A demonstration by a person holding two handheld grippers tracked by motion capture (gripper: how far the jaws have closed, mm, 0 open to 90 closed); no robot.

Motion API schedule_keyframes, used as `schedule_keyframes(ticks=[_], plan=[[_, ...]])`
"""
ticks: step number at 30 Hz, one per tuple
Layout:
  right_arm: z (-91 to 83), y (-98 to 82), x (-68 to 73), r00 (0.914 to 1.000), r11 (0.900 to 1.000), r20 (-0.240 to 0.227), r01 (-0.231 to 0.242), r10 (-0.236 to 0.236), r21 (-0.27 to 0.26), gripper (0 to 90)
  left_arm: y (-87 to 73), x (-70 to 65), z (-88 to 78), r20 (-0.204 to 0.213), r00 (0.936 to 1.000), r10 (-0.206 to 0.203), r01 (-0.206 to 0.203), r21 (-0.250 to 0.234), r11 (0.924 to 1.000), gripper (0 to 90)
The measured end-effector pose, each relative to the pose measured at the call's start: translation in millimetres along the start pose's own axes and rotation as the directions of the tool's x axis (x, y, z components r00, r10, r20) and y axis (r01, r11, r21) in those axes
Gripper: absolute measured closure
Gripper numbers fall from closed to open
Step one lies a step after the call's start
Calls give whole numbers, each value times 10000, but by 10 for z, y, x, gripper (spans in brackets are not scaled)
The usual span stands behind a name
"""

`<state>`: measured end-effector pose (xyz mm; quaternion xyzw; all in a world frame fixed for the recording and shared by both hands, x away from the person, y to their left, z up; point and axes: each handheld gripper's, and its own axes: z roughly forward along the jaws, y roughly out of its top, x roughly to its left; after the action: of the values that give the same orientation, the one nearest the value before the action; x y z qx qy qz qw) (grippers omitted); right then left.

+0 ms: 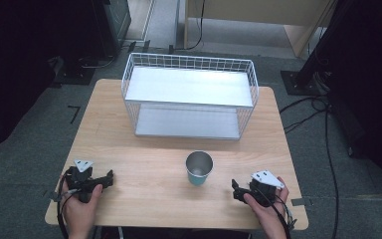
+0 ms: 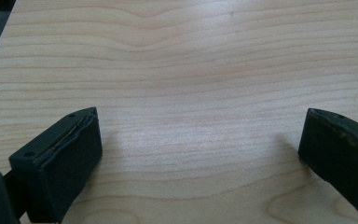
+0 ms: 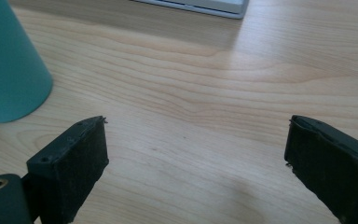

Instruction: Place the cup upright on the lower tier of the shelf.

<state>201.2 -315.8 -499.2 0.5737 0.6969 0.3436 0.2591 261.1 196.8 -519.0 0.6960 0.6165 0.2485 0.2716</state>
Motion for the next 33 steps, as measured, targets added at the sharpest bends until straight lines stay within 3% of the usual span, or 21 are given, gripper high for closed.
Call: schedule_keyframes(ticks=[21,33], plan=[[116,94,384,9936,9970,-830,776,-772,17,59,0,-3,1,12,10000,19,-19,-18,10000,0],[179,138,564,9885,9965,-1263,837,-831,-6,59,0,-3,1,13,10000,18,-18,-19,10000,0]])
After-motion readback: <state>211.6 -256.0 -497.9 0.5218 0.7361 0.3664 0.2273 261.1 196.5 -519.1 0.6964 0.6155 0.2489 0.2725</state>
